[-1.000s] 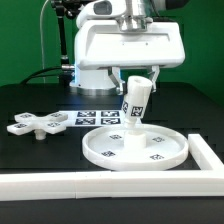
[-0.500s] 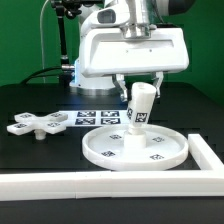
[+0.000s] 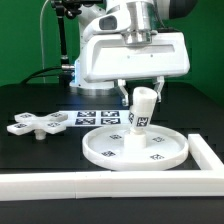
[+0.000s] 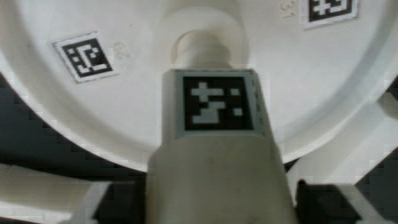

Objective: Assemble round table

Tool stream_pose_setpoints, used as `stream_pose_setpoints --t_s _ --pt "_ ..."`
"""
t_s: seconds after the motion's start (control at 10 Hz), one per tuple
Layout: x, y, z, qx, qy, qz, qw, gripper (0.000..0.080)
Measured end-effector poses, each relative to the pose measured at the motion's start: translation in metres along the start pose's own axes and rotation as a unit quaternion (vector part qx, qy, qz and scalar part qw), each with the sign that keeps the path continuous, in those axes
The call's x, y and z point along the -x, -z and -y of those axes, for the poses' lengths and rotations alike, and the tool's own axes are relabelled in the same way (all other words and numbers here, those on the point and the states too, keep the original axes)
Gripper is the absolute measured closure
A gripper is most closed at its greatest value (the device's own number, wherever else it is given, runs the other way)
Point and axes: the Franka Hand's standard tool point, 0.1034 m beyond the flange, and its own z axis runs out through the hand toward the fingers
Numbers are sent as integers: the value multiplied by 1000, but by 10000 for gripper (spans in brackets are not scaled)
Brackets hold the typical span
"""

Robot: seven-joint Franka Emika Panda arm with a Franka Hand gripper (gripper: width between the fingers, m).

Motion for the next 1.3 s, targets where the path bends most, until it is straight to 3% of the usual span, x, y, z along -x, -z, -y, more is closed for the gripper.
stream_pose_setpoints --t_s 0.2,0.6,0.8,0.9,1.0,1.1,1.3 --pt "4 -2 -1 2 -1 0 1000 390" --pt "5 -3 -10 42 6 -54 998 390" --pt "3 -4 -10 35 11 -52 998 390" --pt "4 -5 -9 34 11 -49 998 310" --pt "4 -5 -9 33 11 -48 998 310" --pt "5 -5 -9 32 10 -46 998 204" --pt "2 -1 -8 30 11 -46 998 153"
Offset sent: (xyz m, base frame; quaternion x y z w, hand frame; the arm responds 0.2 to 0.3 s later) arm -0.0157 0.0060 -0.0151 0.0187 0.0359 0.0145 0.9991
